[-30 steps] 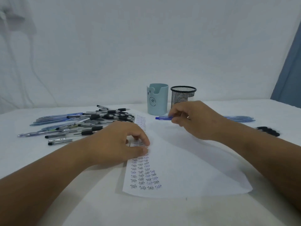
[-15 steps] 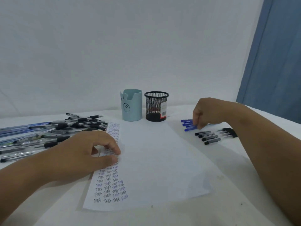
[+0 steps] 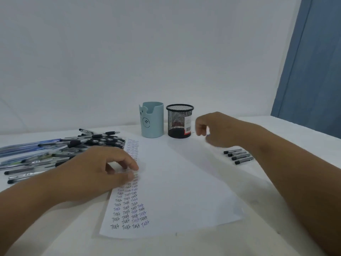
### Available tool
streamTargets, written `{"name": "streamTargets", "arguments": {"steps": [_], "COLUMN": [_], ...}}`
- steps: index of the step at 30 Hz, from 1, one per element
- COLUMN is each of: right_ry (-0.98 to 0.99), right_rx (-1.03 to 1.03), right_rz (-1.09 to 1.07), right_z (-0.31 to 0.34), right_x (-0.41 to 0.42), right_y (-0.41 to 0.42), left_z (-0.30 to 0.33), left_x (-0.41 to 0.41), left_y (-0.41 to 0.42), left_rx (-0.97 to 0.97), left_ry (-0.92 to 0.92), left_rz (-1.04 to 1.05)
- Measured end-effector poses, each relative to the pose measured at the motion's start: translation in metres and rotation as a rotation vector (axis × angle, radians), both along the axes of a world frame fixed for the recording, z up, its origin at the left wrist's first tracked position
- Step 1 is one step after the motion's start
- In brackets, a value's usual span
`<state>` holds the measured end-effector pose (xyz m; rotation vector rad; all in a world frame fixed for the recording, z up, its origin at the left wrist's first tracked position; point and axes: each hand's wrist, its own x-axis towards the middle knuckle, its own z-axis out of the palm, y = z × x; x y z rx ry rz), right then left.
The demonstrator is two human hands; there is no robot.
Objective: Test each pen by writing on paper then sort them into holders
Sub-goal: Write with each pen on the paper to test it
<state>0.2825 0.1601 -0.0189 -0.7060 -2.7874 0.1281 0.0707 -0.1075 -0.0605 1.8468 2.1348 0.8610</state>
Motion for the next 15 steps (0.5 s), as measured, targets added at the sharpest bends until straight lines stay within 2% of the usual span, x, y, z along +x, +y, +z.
{"name": "streamTargets", "arguments": {"steps": [6,8,12,15], "right_ry": [0.08,0.075,0.057,0.076], "right_rx": [-0.01,-0.012,-0.01,-0.043], "right_rz": [0.444,0.523,0.596,0.613], "right_z": [-0.023,-0.03,-0.045,-0.049], "right_x": [-0.038,-0.043,-0.048,-0.049], "right_y": [-0.086,-0.101,-0.109,-0.106], "left_z": [0.022,0.03,0.038,0.037], "left_x": [-0.016,-0.031,-0.058,-0.066], "left_y": [-0.01,-0.023,-0.041,-0.043], "left_rx": [0.149,0.089,-0.161,-0.17], "left_ry": [0.042,0.093,0.224,0.233], "left_rz": [0.157,0.2,0.278,0.348]}}
